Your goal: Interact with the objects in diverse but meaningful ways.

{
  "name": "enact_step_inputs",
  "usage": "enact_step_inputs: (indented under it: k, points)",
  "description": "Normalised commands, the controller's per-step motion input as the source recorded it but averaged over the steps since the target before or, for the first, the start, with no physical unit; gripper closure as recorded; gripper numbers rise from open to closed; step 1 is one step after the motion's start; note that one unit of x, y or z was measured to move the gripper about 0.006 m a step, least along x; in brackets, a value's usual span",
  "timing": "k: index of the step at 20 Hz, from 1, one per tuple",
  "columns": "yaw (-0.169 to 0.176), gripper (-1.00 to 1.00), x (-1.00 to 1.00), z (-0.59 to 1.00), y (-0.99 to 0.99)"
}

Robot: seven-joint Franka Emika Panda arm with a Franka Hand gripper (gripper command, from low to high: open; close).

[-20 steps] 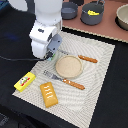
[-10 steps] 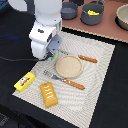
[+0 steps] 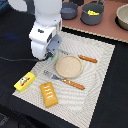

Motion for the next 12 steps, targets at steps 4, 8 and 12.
enact_step_inputs:
  k: [4,8,12]
  points:
    - [0.005,1.00,-0.22,0.31,0.11]
    - [0.015,1.00,-0.24,0.26,0.19]
    - [0.025,1.00,-0.26,0.13,0.34]
